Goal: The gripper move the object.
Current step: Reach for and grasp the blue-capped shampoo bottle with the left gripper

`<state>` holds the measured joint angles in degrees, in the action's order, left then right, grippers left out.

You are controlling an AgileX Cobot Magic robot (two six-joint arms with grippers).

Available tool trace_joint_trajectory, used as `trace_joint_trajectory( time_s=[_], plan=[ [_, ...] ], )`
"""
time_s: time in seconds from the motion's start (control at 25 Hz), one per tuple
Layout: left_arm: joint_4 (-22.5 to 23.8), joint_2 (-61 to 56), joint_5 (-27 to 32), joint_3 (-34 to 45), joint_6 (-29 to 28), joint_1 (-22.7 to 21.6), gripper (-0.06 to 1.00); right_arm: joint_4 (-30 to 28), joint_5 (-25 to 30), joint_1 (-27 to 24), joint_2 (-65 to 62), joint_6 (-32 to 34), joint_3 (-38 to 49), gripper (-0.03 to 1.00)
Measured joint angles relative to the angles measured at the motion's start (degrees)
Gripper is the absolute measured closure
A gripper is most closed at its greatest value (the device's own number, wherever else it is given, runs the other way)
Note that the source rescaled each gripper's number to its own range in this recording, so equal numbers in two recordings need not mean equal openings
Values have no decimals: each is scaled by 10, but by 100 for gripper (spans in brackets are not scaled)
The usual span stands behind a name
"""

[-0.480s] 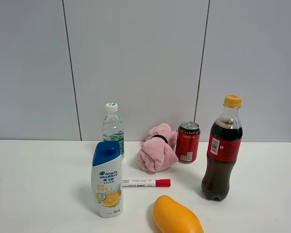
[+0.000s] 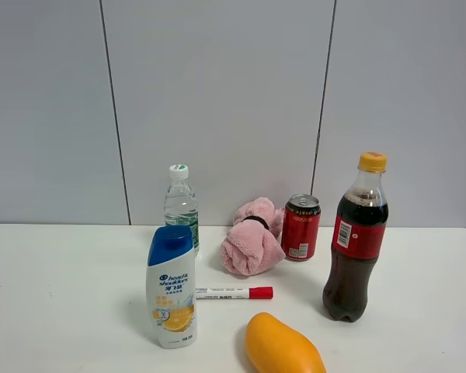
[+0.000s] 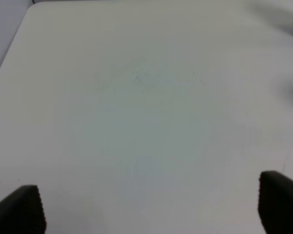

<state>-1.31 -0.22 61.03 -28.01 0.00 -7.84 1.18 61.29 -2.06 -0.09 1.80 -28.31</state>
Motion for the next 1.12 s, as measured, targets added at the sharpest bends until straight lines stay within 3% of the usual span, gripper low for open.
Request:
trace_joint_trajectory(
  time_s=[0.36, 0.48, 0.56, 0.68, 0.92, 0.96, 1.12],
  plan=[
    [-3, 0, 0, -2, 7, 0, -6, 0, 0, 0, 0, 0, 0, -3],
    [-45, 1, -15, -32, 35, 0, -6, 0, 0, 0, 0, 0, 0, -3],
    [-109, 15, -30, -66, 80, 0, -6, 0, 0, 0, 0, 0, 0, -3],
    [-224, 69, -34, -117, 197, 0, -6, 0, 0, 0, 0, 0, 0, -3],
    [-451, 243, -50, -152, 466, 0, -6, 0, 0, 0, 0, 0, 0, -3],
    [-521, 299, -67, -152, 541, 0, -6, 0, 0, 0, 0, 0, 0, -3],
    [-610, 417, -77, -153, 673, 0, -6, 0, 0, 0, 0, 0, 0, -3]
  ],
)
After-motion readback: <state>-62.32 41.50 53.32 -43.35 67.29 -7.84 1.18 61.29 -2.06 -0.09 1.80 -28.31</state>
